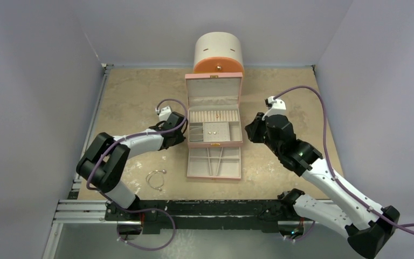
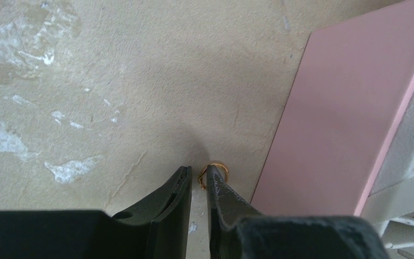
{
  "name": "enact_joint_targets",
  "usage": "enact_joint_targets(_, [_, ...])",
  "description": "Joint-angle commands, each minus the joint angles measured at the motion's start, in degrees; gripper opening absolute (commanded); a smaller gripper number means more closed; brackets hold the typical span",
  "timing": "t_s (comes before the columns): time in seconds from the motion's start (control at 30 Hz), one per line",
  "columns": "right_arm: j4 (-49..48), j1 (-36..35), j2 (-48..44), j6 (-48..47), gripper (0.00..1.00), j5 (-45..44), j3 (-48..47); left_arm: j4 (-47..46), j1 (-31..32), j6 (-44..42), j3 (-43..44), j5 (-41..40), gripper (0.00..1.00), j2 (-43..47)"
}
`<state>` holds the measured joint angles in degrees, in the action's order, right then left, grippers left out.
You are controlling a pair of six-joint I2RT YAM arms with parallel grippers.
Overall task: Organize the mixed jewelry
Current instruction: Pick up the jewelry from the center of the board.
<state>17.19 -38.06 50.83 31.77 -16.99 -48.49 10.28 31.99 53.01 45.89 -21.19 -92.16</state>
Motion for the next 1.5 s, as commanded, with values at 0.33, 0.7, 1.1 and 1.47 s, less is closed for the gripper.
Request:
enact_joint_targets(0.33, [-0.35,0.18,-3.44,-0.03,0.15,-1.26,1.44,4.12,1.44,-3.51,-1.47,3.26,0.16,-8.91])
enact_joint_targets(0.7, [-0.29,0.18,-4.05,0.16,0.16,-0.97,1.82,7.05,1.59,-4.01,-5.09,0.85,0.15,-0.80])
enact_joint_targets(1.1, [0.20,0.14,-4.66,1.03,0.16,-0.67,1.84,8.21,1.58,-5.31,-4.78,1.92,0.16,2.57])
enact_joint_targets(1.47, [1.32,0.11,-5.39,1.50,0.16,-0.27,1.91,10.48,4.02,-6.91,-4.67,1.71,0.15,1.12])
